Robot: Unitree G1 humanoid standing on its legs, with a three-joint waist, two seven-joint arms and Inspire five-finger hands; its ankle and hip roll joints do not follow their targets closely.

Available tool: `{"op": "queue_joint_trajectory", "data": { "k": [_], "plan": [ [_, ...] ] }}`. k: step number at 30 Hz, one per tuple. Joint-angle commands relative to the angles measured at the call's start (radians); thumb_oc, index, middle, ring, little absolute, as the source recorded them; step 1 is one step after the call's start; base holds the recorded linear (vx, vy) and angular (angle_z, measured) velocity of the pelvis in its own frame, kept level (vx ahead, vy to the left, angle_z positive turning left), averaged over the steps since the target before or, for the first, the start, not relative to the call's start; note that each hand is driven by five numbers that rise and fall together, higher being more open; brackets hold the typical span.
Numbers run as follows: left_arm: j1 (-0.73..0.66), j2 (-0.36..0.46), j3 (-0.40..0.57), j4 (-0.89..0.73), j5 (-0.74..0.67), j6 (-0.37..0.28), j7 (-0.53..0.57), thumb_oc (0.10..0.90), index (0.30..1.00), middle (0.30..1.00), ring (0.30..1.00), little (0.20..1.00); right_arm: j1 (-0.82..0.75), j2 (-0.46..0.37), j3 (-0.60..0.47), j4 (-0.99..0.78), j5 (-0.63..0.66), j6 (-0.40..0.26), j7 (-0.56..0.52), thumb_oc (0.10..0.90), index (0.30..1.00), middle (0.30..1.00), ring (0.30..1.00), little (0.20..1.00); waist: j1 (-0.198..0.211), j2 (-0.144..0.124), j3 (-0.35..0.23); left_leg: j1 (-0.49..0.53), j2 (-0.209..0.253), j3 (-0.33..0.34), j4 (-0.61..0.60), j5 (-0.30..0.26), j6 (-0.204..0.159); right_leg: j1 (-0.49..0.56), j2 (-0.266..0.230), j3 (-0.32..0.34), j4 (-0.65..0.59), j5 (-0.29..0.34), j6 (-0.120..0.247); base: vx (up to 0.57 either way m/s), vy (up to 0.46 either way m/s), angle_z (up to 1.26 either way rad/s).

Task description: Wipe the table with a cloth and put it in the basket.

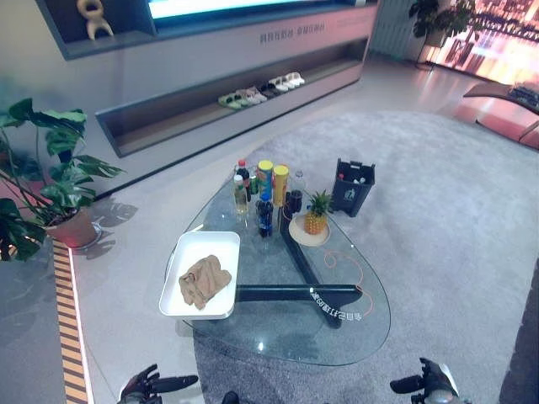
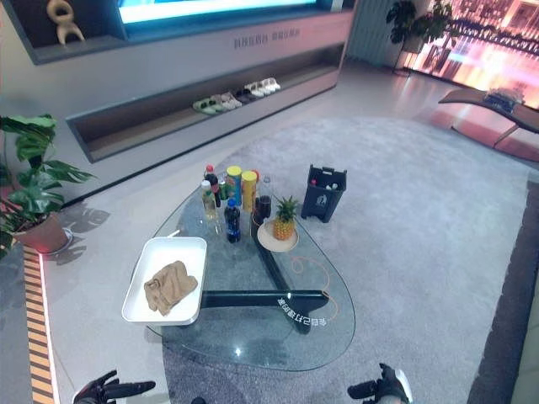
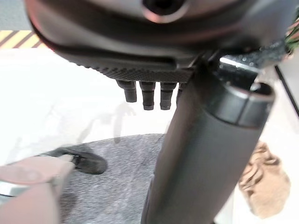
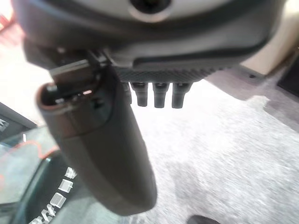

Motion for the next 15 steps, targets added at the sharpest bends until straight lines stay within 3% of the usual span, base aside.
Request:
{"op": "queue_joint_trajectory", "data": {
  "k": [1, 8, 15],
  "plan": [
    [-0.049, 0.019, 0.015, 0.043, 0.039, -0.007, -0.028, 0.800, 0.900, 0.900, 0.900, 0.900, -0.036, -0.039, -0.027, 0.034, -0.032, 0.002, 0.022, 0.800, 0.900, 0.900, 0.900, 0.900, 0.004, 0.018, 0.011, 0.034, -0.083, 0.016, 0.008, -0.077, 0.059, -0.012, 0.039, -0.041, 0.066, -0.011, -0.006, 0.00, 0.000, 0.00],
    [-0.045, -0.019, -0.008, 0.079, 0.068, 0.038, -0.056, 0.800, 0.900, 0.900, 0.900, 0.900, -0.037, 0.001, -0.025, 0.104, 0.028, 0.046, 0.104, 0.800, 0.900, 0.900, 0.900, 0.900, 0.000, 0.025, 0.000, 0.055, -0.079, 0.018, 0.006, -0.087, 0.058, 0.006, 0.038, -0.041, 0.057, -0.012, -0.008, 0.00, 0.009, 0.00],
    [-0.046, -0.038, -0.025, 0.085, 0.068, 0.040, -0.054, 0.800, 0.900, 0.900, 0.900, 0.900, -0.027, 0.019, -0.014, 0.130, 0.025, 0.063, 0.160, 0.800, 0.900, 0.900, 0.900, 0.900, -0.007, 0.033, -0.003, 0.065, -0.076, 0.019, 0.005, -0.092, 0.054, 0.016, 0.035, -0.038, 0.046, -0.011, -0.007, 0.00, 0.000, 0.00]
  ]
}}
